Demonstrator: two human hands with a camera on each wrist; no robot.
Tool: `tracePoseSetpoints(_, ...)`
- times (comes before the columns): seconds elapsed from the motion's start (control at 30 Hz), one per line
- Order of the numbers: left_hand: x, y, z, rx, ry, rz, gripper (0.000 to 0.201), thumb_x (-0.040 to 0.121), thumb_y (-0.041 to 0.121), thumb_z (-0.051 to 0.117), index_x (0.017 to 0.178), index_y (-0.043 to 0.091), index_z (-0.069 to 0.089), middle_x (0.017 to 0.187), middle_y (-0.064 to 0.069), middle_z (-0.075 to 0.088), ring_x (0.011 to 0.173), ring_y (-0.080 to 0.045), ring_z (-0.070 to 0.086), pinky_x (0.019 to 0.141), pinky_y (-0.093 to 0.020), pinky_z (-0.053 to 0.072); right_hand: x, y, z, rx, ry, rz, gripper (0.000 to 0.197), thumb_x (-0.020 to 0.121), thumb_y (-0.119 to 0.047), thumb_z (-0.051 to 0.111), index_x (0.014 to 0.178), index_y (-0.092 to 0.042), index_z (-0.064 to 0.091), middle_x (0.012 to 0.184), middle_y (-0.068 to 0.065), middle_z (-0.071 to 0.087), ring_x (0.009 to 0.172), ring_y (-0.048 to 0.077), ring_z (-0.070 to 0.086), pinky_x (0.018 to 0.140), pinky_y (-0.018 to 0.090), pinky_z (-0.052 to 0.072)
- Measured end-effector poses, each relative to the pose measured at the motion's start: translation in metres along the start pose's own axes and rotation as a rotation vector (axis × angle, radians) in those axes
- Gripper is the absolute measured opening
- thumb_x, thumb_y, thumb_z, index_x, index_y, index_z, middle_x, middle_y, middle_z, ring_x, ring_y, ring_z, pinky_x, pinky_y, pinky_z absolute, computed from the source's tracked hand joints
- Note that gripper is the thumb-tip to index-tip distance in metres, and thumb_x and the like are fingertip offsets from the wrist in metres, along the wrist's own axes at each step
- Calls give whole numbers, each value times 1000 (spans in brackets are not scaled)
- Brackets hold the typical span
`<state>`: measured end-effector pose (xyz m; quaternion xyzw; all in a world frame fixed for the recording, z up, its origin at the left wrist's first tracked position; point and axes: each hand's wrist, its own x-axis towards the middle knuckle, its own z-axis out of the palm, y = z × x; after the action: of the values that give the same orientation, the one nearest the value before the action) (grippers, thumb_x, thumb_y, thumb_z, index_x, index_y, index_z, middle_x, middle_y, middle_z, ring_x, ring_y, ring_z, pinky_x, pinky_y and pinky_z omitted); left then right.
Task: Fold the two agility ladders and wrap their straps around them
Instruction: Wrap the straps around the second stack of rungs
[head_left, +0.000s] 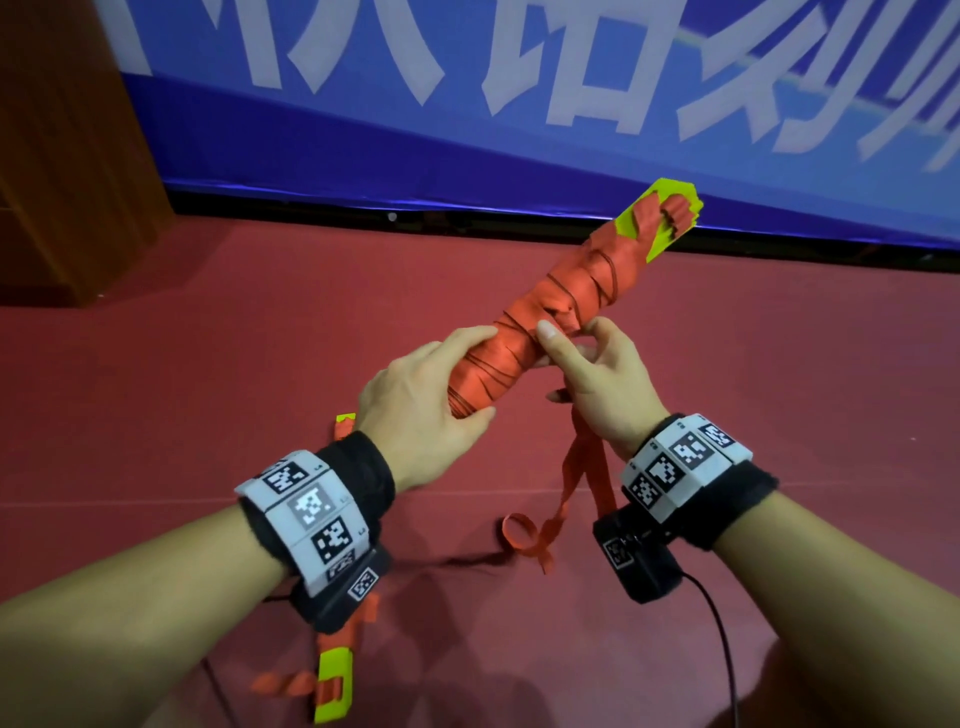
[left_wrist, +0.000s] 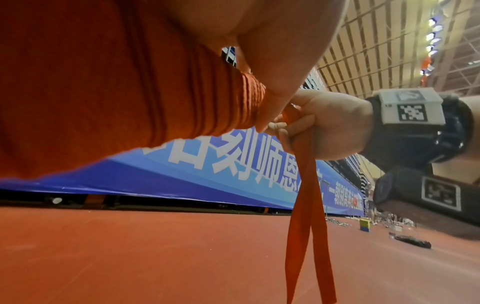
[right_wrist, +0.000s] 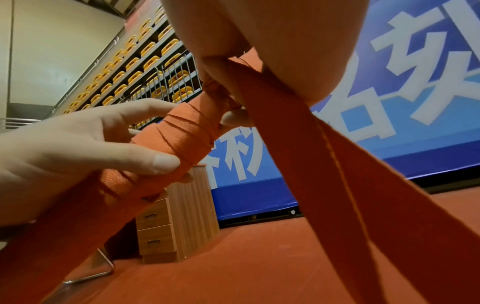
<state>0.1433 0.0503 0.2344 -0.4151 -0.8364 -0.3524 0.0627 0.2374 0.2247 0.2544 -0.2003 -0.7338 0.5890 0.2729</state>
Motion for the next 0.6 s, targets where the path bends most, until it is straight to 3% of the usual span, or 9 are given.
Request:
tracePoseSetpoints(0.17,5,-12,-5,-187,-34,-12,71,69,47,74,135,50,48,107,10,70,92,-18,68,83,-40,56,-1,-1,-1,-47,-71,-57,30,97,-32,66,113,-14,49,91,3,78,91,9,74,58,24,54)
tracePoseSetpoints(0.37,7,-15,-7,-395,-57,-63,69,69,30,86,130,45,57,103,10,71,85,-13,70,84,-39,58,2,0,-3,-99,-116,-115,21,100,-30,62,111,-21,47,93,-3,79,90,9,72,58,24,54)
tracePoseSetpoints(0.5,7,-15,-5,-469,-67,-83,68,70,24,88,128,44,59,107,9,72,90,-8,71,86,-37,60,4,1,-3,-108,-111,-135,17,100,-28,62,107,-25,47,88,-7,79,86,9,72,57,23,52)
tracePoseSetpoints(0.6,8,-15,-4,-531,-82,-105,67,69,23,89,126,43,60,102,5,74,87,-12,73,85,-40,61,4,1,-4,-106,-112,-147,17,100,-26,62,107,-25,47,87,-8,78,86,7,72,57,22,53)
